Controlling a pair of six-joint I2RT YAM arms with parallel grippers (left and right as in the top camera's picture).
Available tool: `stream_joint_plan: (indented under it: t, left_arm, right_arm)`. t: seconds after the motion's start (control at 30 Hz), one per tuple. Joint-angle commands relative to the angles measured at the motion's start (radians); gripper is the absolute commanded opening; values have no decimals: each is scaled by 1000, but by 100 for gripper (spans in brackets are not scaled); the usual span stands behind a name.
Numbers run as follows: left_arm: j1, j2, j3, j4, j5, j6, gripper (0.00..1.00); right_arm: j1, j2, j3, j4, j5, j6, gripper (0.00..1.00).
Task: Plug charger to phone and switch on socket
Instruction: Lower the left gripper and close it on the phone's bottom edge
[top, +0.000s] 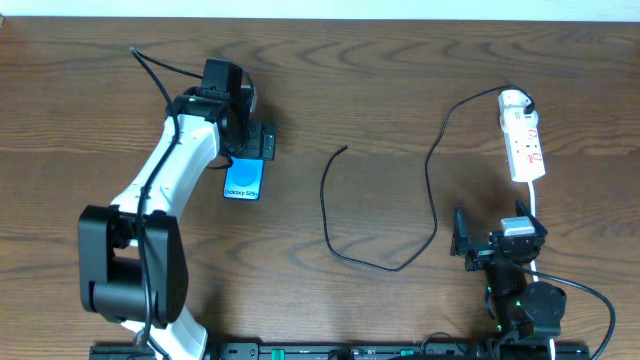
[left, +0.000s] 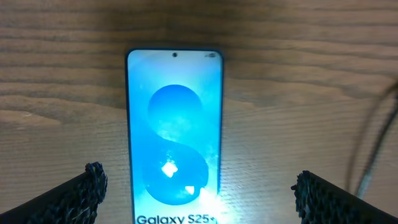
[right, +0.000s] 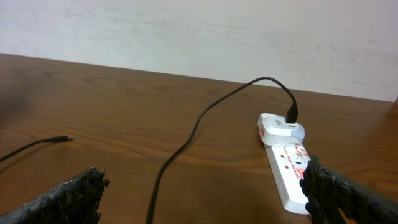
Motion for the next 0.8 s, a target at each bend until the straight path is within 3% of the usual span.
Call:
stream_joint_plan:
  t: [0.0,0.77]
  left_arm:
    - [5,24,18,5,-23,16,99]
    - [5,161,12,38,-23,42,98]
  right_arm:
    - [10,-6,-5,2,4,11,99]
    - [10,-6,-5,2,4,11,99]
